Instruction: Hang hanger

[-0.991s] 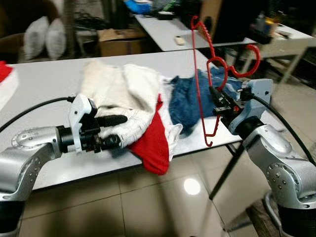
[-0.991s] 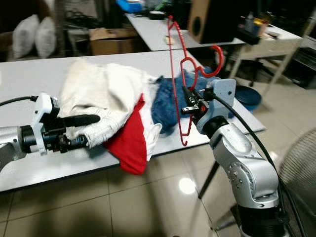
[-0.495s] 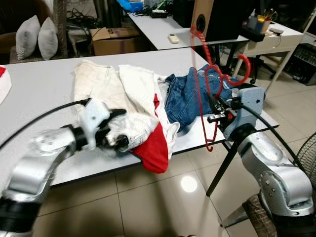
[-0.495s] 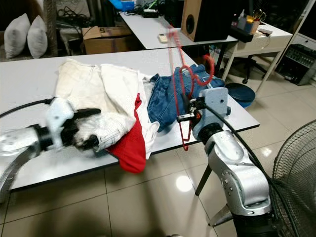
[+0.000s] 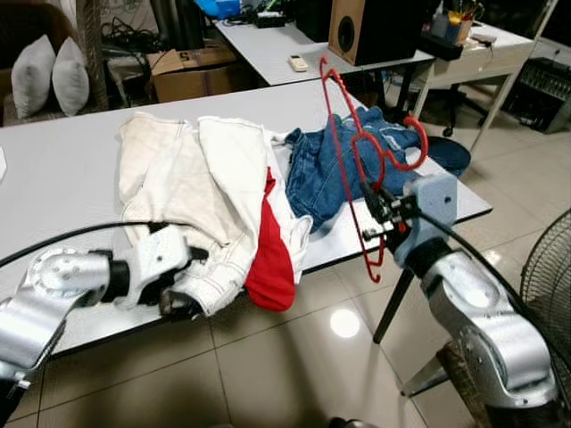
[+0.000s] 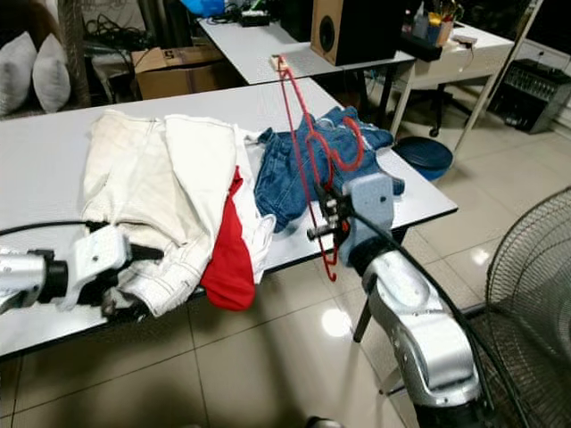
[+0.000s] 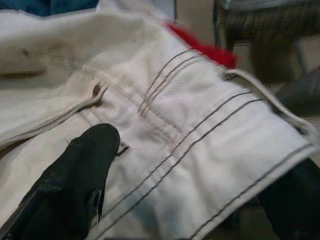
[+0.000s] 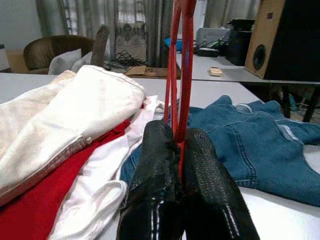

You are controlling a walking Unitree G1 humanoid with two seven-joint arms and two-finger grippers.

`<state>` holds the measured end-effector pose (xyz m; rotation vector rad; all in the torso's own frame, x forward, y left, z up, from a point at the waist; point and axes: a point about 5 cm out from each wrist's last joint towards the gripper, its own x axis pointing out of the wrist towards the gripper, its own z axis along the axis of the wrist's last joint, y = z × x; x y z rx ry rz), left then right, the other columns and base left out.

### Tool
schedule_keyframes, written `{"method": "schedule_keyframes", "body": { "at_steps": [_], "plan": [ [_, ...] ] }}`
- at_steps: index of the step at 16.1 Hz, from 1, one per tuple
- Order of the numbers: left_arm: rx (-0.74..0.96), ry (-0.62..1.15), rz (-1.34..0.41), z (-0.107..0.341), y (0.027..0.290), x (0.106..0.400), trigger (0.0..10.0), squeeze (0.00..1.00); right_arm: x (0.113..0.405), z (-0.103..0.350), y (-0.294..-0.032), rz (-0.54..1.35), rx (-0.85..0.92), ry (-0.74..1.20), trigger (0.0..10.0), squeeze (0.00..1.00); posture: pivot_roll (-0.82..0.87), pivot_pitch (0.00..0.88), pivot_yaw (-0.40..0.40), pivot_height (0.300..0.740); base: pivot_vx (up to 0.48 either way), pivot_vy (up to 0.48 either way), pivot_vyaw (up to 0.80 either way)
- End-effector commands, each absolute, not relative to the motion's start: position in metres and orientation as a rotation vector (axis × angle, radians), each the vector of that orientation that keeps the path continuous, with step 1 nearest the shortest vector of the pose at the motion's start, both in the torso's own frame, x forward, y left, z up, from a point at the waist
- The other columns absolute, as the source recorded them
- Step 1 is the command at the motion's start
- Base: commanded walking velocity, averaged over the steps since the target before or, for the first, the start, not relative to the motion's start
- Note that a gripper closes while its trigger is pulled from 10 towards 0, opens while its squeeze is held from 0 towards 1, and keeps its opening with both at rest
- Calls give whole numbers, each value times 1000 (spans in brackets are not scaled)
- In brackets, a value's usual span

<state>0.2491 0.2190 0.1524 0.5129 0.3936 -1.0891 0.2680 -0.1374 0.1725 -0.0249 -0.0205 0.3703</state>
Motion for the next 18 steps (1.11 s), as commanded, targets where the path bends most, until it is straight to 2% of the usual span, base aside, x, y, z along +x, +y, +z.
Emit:
{"method": "schedule_keyframes", "body": {
  "at_steps": [1, 4, 6, 7, 8, 9, 10, 11, 12, 13, 14, 16, 18],
  "plan": [
    [383, 281, -1117, 168, 219, 243, 10000, 1000, 263, 178, -136, 399, -8, -61, 10000, 0, -88, 0, 51, 740, 0, 0, 0],
    [82, 153, -1119, 177, 228, 225, 10000, 1000, 253, 178, -139, 443, 25, -77, 10000, 0, -86, 0, 34, 740, 0, 0, 0],
    [2, 177, -1137, 168, 236, 213, 10000, 1000, 251, 177, -145, 477, -5, -66, 10000, 0, -94, 0, 26, 740, 0, 0, 0],
    [47, 209, -1095, 162, 241, 214, 10000, 1000, 251, 176, -150, 486, -37, -57, 10000, 0, -103, 0, 27, 740, 0, 0, 0],
    [283, 178, -909, 159, 247, 235, 10000, 961, 254, 178, -157, 460, -60, -55, 10000, 0, -106, 0, 26, 740, 0, 0, 0],
    [393, 128, -793, 161, 248, 250, 10000, 961, 256, 178, -163, 421, -65, -52, 10000, 0, -108, 0, 25, 740, 0, 0, 0],
    [410, 67, -684, 166, 244, 265, 10000, 953, 257, 177, -165, 398, -83, -53, 10000, 0, -125, 0, 40, 740, 0, 0, 0],
    [367, 49, -706, 168, 236, 267, 10000, 875, 255, 178, -163, 399, -90, -58, 10000, 0, -148, 0, 58, 740, 0, 0, 0],
    [301, 64, -811, 166, 225, 260, 10000, 839, 249, 178, -162, 409, -80, -66, 10000, 0, -172, 0, 78, 740, 0, 0, 0],
    [56, 7, -805, 170, 222, 262, 10000, 35, 242, 172, -164, 368, -30, -48, 10000, 0, -175, 0, 66, 740, 0, 0, 0],
    [-8, -41, -711, 175, 224, 270, 10000, 0, 238, 167, -168, 320, 9, -31, 10000, 0, -174, 0, 61, 740, 0, 0, 0],
    [-48, -105, -502, 182, 223, 285, 10000, 0, 239, 169, -162, 277, 73, -32, 10000, 0, -187, 0, 62, 740, 0, 0, 0],
    [-41, -140, -471, 175, 193, 281, 10000, 0, 236, 173, -158, 282, -44, -53, 10000, 0, -251, 0, 59, 740, 0, 0, 0]
  ]
}}
